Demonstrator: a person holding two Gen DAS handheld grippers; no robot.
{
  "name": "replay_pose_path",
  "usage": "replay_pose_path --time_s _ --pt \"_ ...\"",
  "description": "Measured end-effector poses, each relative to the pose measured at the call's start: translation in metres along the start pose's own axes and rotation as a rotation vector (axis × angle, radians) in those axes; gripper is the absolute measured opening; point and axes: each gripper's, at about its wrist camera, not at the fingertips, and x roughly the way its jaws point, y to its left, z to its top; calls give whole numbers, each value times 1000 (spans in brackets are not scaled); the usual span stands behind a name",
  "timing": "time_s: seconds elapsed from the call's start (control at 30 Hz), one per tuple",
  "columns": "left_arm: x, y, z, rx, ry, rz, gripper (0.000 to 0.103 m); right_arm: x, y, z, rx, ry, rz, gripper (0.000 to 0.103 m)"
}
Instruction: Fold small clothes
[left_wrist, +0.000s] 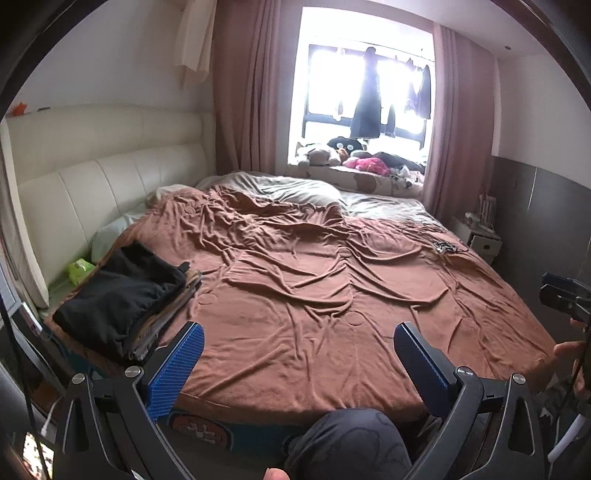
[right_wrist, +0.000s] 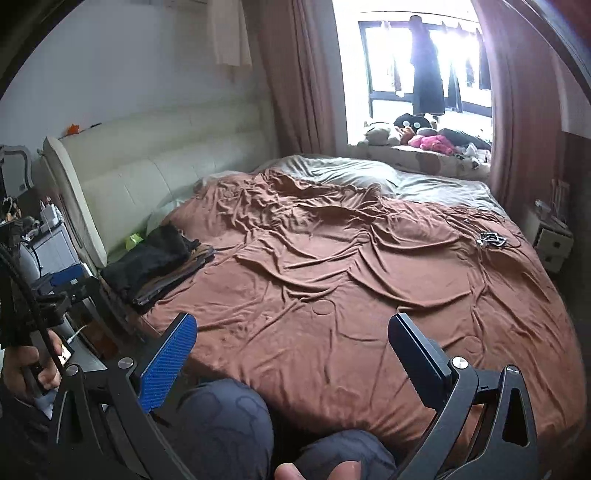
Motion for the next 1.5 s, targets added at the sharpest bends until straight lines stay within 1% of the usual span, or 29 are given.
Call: replay_pose_path --time_s 0.13,0.23,0.43,0.57,0.63,0.73,0.9,1.0,1.07,1.17,1.27,1.37,1.43,1.5 --pt "-14 -15 -8 33 -30 16 103 -13 -4 -15 6 -20 -15 103" --pt "-20 -22 -15 30 -39 3 103 -23 -10 -28 26 -23 -15 103" --pt "-36 -46 -33 76 -63 0 103 -34 -15 -46 45 -29 -74 103" --pt "-47 -61 -45 89 -86 -21 103 -40 -10 -55 49 -38 -90 103" --pt "-50 -66 -50 97 -87 -26 103 -45 -9 -58 54 -58 -106 103" --pt "-54 -71 -57 92 -86 -39 103 -48 -4 -66 44 -63 -129 103" --pt "-62 -81 -69 86 -106 -45 103 -48 2 -81 41 -80 -128 103" --pt "-64 -87 -75 88 -116 -33 103 -48 -4 -91 52 -87 -121 103" --pt "-63 -91 -77 88 -114 -47 103 -49 -6 -99 51 -93 -130 103" --pt "-63 -97 -81 99 -117 -40 103 -48 -10 -109 55 -102 -138 103" --pt "-60 -99 -84 75 -109 -54 103 -48 -15 -117 74 -119 -131 103" --pt "-57 -96 -88 33 -105 -43 103 -48 -19 -125 90 -125 -124 103" --pt "-53 -96 -90 22 -96 -54 103 -47 -21 -130 96 -127 -122 103" --pt "-49 -96 -92 21 -91 -46 103 -47 -24 -133 96 -125 -111 103"
